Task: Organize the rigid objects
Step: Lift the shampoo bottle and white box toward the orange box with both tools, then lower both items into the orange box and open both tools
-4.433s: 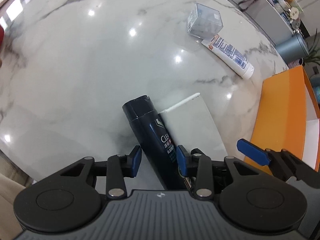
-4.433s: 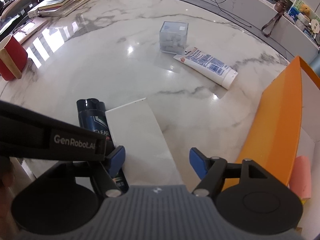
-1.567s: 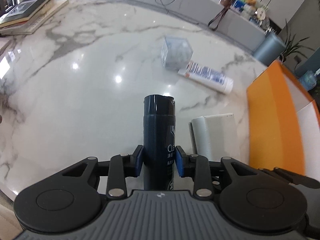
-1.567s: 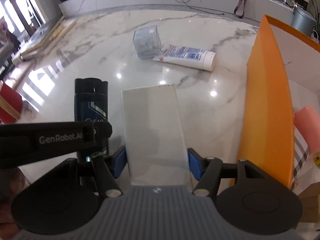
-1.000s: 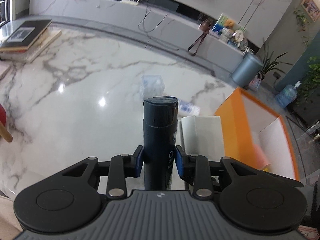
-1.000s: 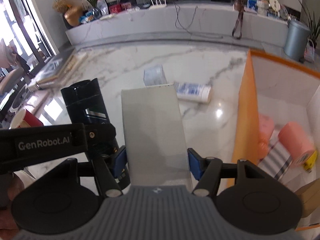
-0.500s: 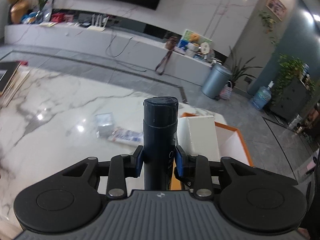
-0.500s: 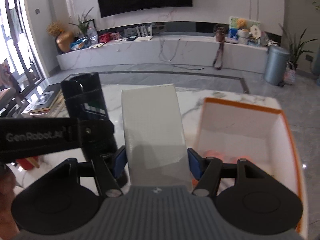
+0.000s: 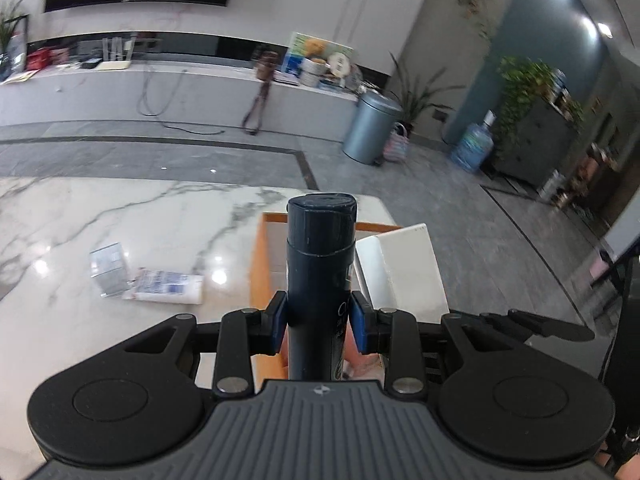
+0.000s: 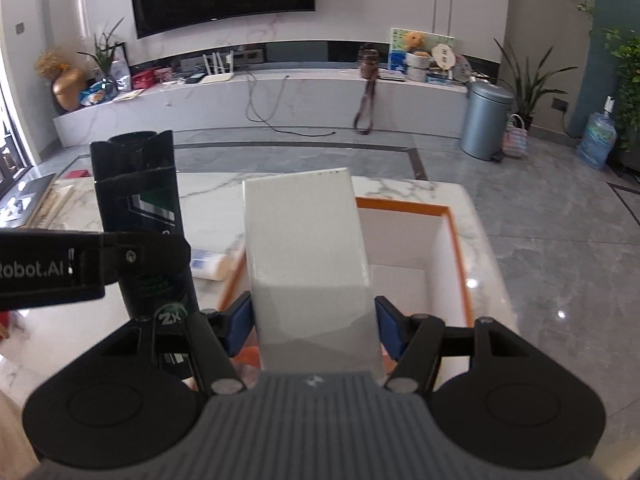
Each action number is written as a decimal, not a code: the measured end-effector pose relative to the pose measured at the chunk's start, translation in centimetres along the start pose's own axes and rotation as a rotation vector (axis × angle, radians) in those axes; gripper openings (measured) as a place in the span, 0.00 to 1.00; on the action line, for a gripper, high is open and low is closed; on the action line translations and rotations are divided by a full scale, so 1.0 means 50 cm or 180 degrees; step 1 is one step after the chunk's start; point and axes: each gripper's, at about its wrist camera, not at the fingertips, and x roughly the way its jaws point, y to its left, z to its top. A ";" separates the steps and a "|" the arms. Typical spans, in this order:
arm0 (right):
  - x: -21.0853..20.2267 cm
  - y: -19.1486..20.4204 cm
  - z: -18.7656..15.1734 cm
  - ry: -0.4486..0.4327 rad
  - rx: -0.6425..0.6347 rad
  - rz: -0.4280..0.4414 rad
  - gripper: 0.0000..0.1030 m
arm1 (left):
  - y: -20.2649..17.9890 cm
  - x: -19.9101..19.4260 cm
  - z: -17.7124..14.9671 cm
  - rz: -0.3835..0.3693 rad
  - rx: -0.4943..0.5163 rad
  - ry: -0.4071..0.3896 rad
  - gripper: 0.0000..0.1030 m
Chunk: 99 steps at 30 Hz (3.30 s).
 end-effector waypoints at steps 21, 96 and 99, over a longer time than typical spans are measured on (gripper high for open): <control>0.162 -0.082 0.018 0.0274 -0.0224 -0.0192 0.62 | -0.063 0.180 0.002 0.0041 0.0349 0.0466 0.36; 0.201 -0.057 0.008 0.0247 -0.0208 -0.0454 0.76 | -0.042 0.208 -0.008 0.0154 0.0394 0.0215 0.66; 0.180 -0.034 0.019 0.0171 -0.0206 -0.0399 0.76 | -0.031 0.183 -0.006 0.0199 0.0413 0.0151 0.67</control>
